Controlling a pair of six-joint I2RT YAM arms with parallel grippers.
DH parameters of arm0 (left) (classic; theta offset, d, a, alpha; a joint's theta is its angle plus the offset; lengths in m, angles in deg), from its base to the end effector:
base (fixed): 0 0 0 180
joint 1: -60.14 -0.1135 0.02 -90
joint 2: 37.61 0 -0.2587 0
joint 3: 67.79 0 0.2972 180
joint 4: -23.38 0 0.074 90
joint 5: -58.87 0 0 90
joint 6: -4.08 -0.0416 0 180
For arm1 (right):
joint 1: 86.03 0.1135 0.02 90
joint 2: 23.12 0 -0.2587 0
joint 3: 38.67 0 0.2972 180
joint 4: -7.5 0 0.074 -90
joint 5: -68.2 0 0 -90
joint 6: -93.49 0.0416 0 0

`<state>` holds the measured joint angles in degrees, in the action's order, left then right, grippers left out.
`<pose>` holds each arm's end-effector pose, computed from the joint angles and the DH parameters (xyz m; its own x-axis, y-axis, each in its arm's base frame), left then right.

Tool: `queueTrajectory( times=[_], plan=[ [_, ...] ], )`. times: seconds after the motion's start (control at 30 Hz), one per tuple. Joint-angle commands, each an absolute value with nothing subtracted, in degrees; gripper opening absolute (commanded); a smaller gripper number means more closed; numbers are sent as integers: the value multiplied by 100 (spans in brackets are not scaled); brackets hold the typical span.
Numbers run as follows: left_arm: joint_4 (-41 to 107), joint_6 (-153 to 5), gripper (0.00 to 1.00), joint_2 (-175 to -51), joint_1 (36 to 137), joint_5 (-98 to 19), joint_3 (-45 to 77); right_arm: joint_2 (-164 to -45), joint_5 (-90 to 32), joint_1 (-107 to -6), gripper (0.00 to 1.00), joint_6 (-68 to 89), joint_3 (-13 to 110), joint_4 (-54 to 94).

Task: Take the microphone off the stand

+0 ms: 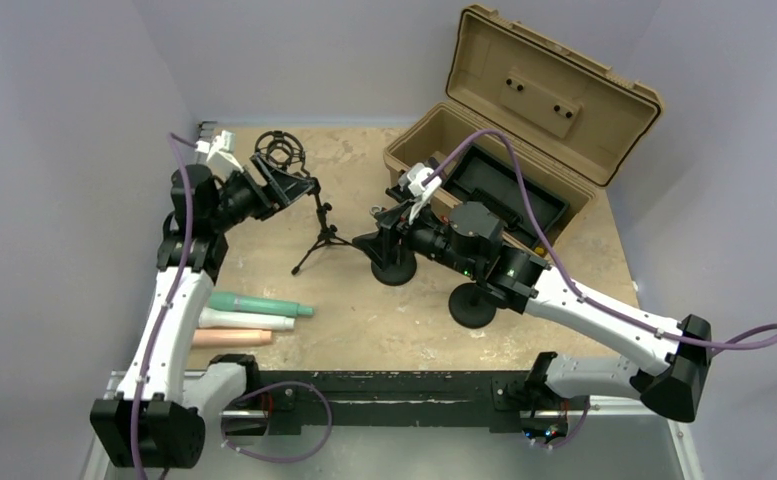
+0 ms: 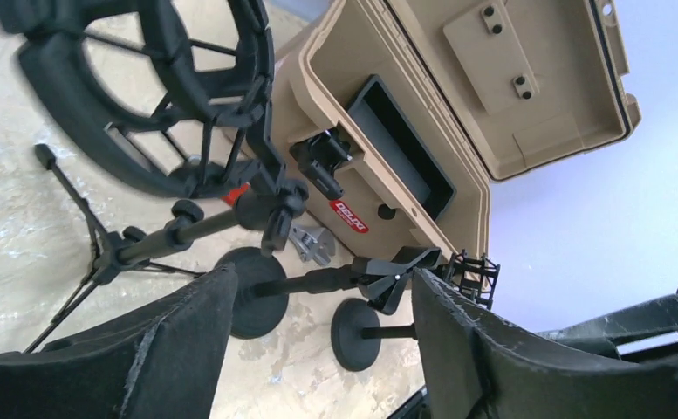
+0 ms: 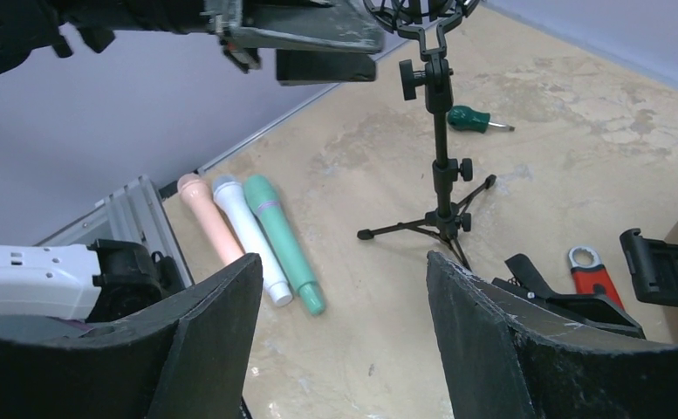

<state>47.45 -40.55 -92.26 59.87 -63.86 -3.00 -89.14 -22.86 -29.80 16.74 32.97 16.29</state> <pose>0.2688 -0.0212 0.3506 -0.5398 -0.6012 -0.5892 0.1946 0.5919 -0.7822 0.1806 0.2715 0.3726 -0.2228 0.0791 -0.9717 -0.8120 0.5366 0.2298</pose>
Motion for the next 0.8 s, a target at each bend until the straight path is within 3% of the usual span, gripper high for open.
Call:
queueTrajectory(
  times=[0.0, 0.13, 0.3, 0.43, 0.57, 0.77],
  plan=[
    [4555, -4285, 69, -9913, 6218, -6482, 272, -8995, -2399, -2969, 67, 1823, 3622, 1377],
    [5086, -4276, 65, -10220, 6258, -5996, 615, -8984, -2417, -2969, 67, 1883, 3629, 1346],
    [5168, -4287, 60, -10552, 6269, -6229, 763, -9077, -2370, -2969, 68, 1900, 3686, 1306],
    [5366, -4665, 70, -10249, 6272, -6030, 857, -9420, -2286, -2976, 69, 1633, 4089, 1493],
    [5738, -5063, 80, -9924, 6269, -5806, 1267, -10071, -2309, -3071, 78, 1198, 4775, 1761],
    [6147, -5731, 82, -9530, 6271, -4964, 1695, -11345, -2446, -3167, 85, 107, 6046, 2527]
  ],
)
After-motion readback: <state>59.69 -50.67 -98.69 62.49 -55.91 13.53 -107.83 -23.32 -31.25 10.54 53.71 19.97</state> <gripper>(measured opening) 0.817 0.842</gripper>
